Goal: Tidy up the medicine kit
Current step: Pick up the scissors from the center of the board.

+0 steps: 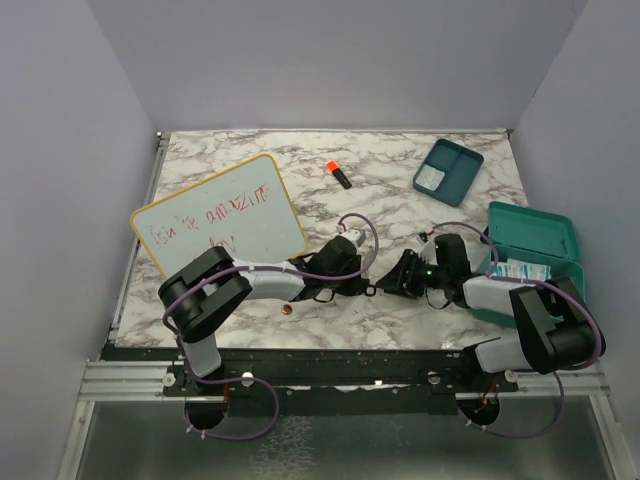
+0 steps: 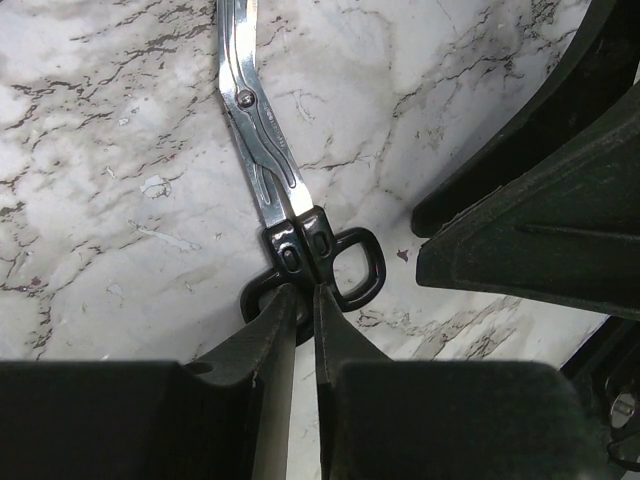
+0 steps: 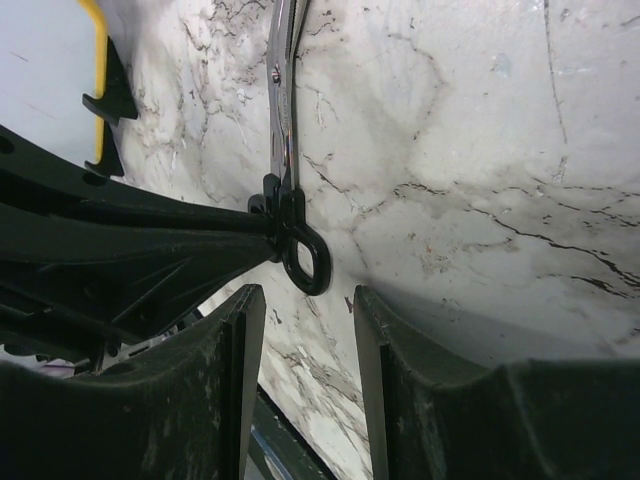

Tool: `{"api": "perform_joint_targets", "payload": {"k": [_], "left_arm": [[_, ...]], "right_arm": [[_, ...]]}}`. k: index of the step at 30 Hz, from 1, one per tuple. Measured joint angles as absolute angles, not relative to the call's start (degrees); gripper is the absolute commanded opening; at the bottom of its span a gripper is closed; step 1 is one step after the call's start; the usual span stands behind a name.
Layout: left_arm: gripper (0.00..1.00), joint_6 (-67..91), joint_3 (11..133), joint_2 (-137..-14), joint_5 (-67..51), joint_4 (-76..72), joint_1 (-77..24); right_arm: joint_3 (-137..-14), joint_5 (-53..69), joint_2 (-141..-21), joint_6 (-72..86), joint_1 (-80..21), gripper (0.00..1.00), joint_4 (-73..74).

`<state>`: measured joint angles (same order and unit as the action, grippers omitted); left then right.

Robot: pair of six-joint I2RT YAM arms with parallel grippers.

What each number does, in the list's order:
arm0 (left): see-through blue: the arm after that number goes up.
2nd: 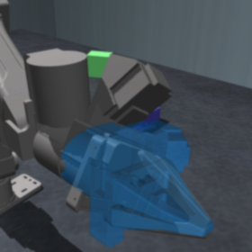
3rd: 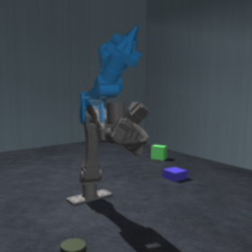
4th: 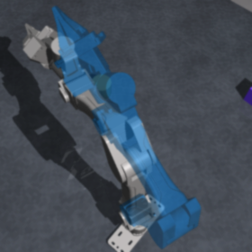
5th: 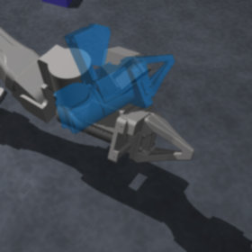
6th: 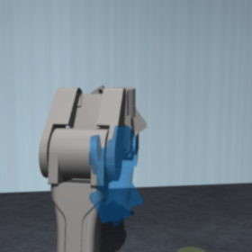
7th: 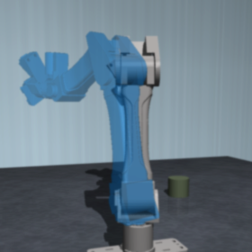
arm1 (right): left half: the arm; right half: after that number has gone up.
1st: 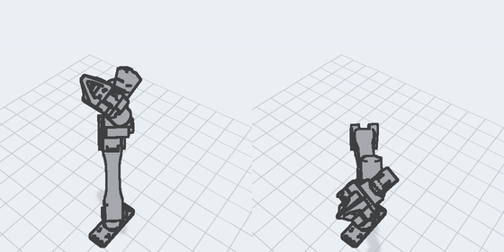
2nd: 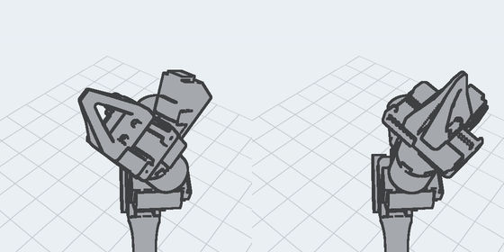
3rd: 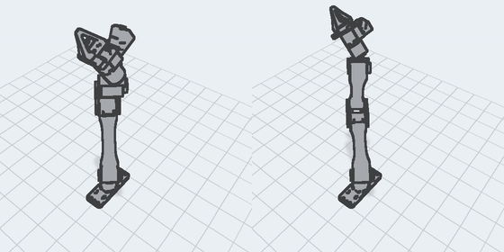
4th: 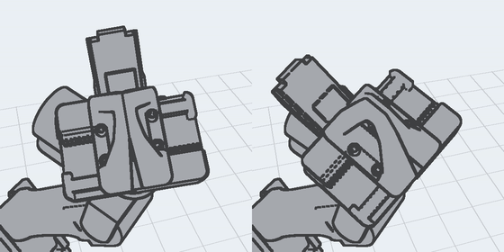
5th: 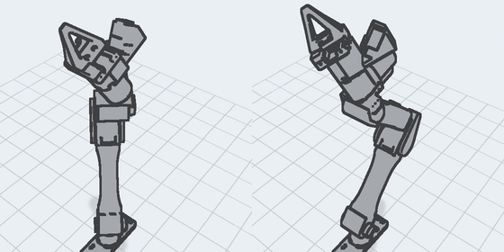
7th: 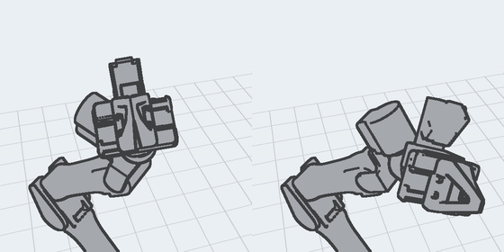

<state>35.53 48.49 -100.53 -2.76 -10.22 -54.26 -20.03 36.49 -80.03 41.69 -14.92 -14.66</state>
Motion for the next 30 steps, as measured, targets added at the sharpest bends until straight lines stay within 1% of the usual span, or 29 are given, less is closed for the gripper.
{"api": "perform_joint_targets", "payload": {"k": [3,8,11,15,22,30], "left_arm": [[0.11,36.16,48.49,-100.57,-2.83,-10.22,-54.26],[0.18,37.26,48.51,-100.09,-2.92,-9.56,-54.24],[0.22,37.15,49.36,-98.78,-2.85,-6.2,-54.24],[0.24,36.23,52.75,-97.34,-2.2,-2.22,-54.24],[0.25,34.68,55.64,-97.25,0.32,3.14,-54.24],[0.24,33.41,56.45,-100.25,2.07,7.42,-54.24]], "right_arm": [[-19.68,36.49,-80.03,43.2,-14.92,0.47,-15.59],[-19.68,35.59,-79.59,44.36,-14.92,0.47,-15.62],[-19.66,34.52,-78.04,44.4,-14.92,0.47,-14.9],[-19.66,33.71,-76.86,44.34,-14.92,0.47,-14.63],[-19.18,33.71,-76.86,44.36,-14.92,0.47,-14.26],[-18.98,33.71,-76.86,44.36,-14.92,0.46,-14.04]]}}
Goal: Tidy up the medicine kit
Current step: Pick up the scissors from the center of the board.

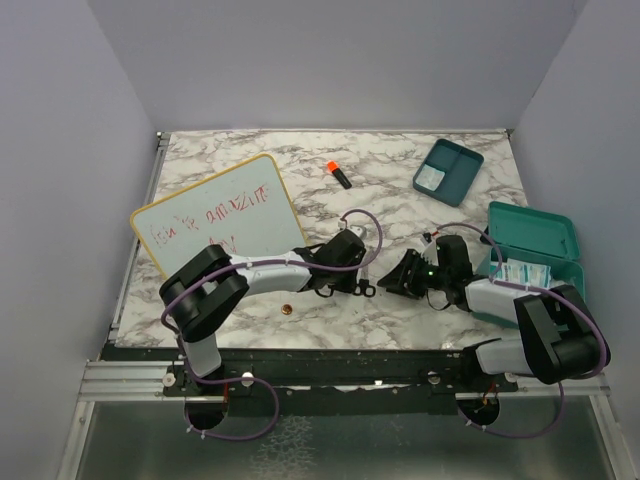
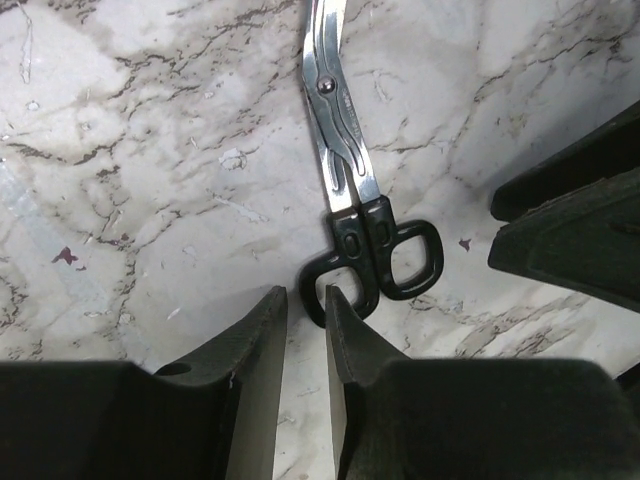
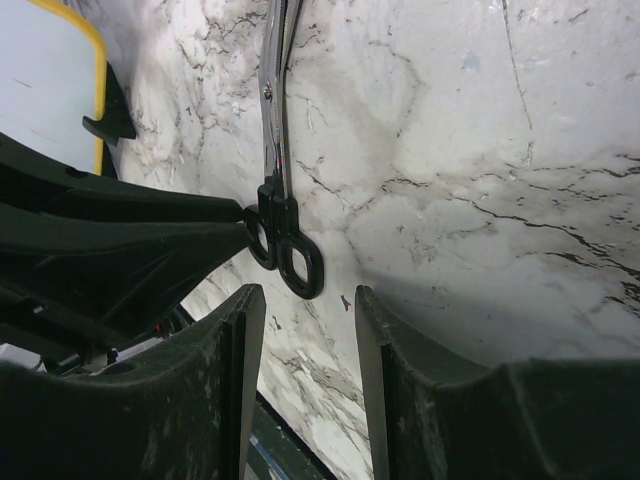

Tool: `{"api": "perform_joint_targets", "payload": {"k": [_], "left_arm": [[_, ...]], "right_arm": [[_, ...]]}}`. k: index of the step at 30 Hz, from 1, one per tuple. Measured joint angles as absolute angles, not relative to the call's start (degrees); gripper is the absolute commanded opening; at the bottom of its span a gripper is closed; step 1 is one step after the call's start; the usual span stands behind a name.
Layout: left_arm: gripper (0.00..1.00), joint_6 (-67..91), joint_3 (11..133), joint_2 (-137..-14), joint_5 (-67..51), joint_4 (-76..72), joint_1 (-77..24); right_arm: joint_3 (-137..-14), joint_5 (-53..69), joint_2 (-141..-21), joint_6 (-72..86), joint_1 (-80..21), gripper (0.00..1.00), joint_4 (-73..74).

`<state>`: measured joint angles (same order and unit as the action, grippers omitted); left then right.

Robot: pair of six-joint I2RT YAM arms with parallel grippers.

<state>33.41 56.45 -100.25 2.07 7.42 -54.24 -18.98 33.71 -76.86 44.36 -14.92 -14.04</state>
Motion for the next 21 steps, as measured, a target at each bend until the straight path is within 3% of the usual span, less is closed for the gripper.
{"api": "perform_joint_targets", "payload": {"k": [4,21], "left_arm": [[0.24,33.26,56.6,-101.01,2.07,7.38,-54.24],[0.02,34.33,57.32,-102.35,0.67,5.45,-54.22]], "right_arm": [[-18.96,33.74,-77.08,44.42,-14.92,0.47,-14.09],[-18.41,32.01,-77.17,46.46,-16.62,0.46,-15.16]]}}
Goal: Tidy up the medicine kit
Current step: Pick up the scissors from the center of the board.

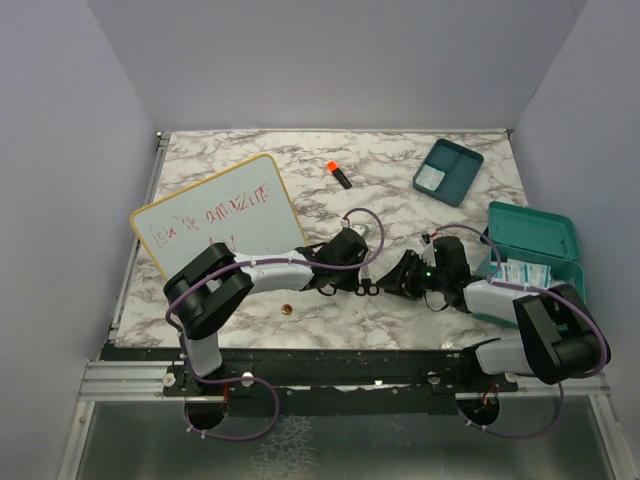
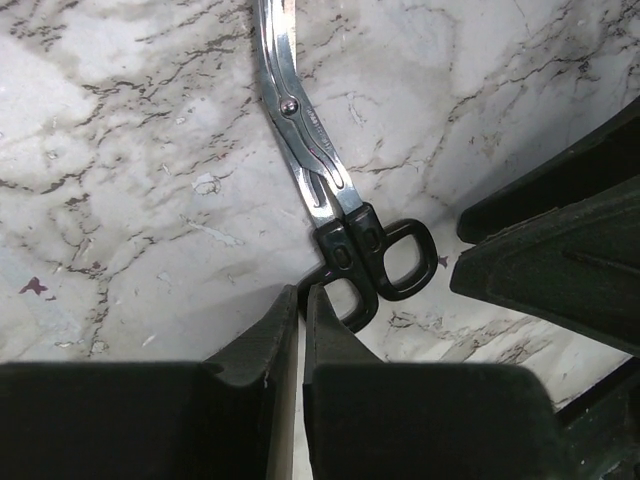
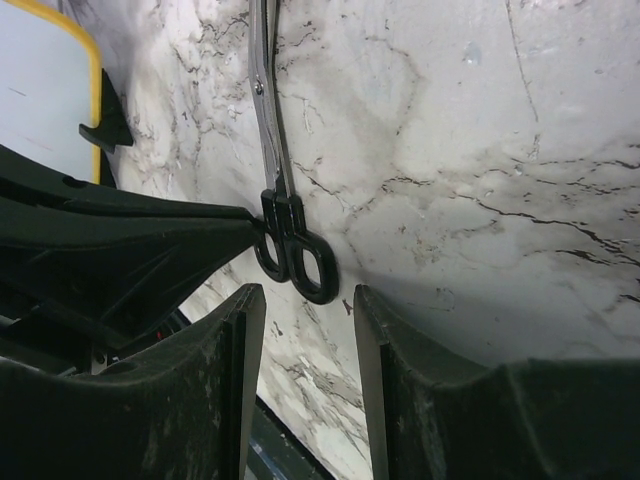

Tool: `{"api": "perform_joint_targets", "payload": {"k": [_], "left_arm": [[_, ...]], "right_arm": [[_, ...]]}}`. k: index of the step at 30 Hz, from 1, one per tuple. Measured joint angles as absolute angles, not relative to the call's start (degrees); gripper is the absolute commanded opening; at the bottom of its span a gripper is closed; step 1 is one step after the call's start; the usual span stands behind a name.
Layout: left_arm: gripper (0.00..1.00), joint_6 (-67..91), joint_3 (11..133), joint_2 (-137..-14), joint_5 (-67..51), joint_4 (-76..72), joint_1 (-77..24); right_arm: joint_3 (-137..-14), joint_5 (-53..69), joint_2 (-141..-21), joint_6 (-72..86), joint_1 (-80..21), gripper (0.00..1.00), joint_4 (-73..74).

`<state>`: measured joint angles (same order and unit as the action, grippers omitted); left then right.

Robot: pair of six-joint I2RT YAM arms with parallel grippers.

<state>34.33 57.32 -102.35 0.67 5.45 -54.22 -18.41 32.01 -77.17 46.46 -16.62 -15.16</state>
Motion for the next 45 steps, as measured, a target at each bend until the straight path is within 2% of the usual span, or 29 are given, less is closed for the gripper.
{"api": "perform_joint_targets", "payload": {"k": [22,34,41,45], "left_arm": [[0.0,40.53,51.18,-101.36,-8.19,-4.32,-50.7],[0.0,40.82,50.3,-100.51,-8.32,-4.47,-49.98],[0.0,40.53,50.22,-100.38,-8.21,-4.49,-49.98],[0.0,40.38,50.19,-100.2,-8.14,-4.32,-49.98]], "right_arm": [[-20.6,29.19,-78.78,47.42,-20.34,0.47,-16.32],[-19.11,31.42,-78.74,53.69,-20.16,0.46,-28.91],[-19.25,31.42,-78.61,53.01,-20.21,0.39,-28.47],[-19.35,32.16,-78.76,53.06,-20.21,0.38,-28.71]]}}
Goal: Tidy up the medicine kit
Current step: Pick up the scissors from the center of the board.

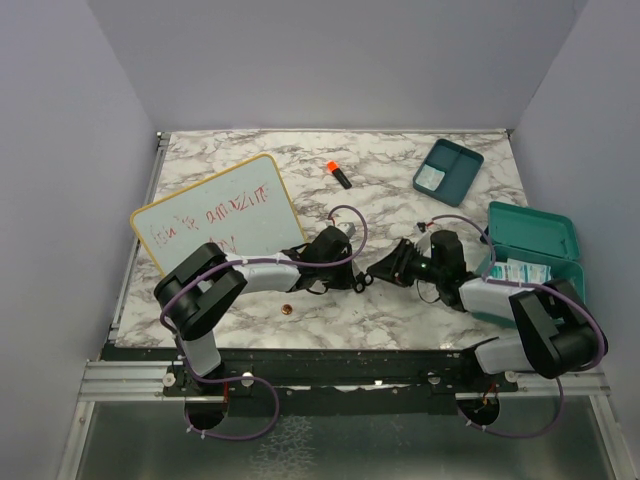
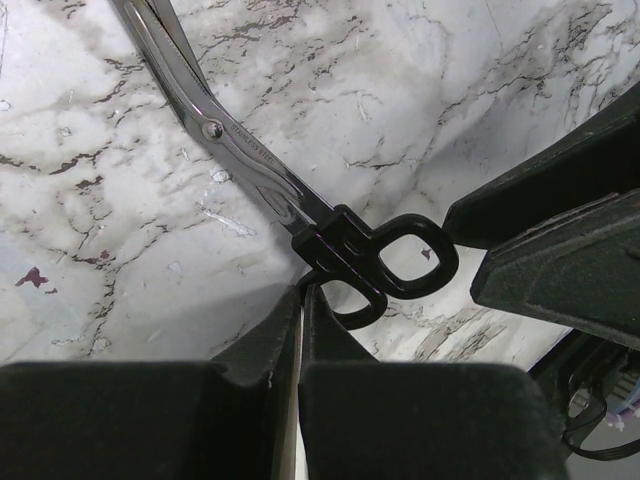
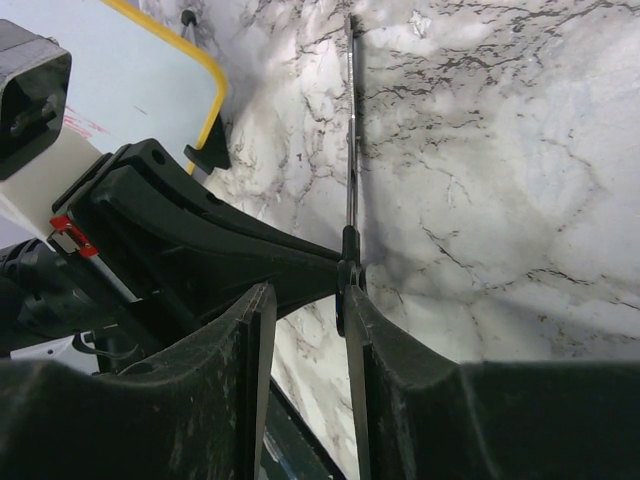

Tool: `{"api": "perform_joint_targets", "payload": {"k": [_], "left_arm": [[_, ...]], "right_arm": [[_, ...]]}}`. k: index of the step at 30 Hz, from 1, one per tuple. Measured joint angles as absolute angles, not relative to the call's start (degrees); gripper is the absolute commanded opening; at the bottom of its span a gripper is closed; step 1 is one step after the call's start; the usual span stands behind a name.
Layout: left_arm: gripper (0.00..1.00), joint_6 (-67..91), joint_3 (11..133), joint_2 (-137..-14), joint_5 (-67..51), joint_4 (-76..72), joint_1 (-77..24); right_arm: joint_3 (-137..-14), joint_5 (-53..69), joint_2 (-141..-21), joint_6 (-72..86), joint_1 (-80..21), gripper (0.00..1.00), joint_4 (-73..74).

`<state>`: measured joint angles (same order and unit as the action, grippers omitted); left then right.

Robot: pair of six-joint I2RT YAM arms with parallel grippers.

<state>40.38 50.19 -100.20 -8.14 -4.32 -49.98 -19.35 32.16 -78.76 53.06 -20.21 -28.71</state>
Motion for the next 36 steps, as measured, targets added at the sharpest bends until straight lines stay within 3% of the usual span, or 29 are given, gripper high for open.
{"api": "perform_joint_targets", "payload": {"k": [23,29,36], "left_arm": [[0.0,39.59,50.11,-99.74,-8.16,-3.99,-50.17],[0.0,39.57,50.11,-99.74,-8.19,-4.01,-50.68],[0.0,39.57,49.98,-99.74,-8.19,-4.21,-50.7]], "right_arm": [[-23.09,33.76,-79.44,56.97,-20.84,0.43,-22.15],[-23.99,32.36,-79.09,55.24,-21.39,0.38,-15.49],[-24.86,29.52,-76.29,52.64,-21.39,0.24,-11.57]]}}
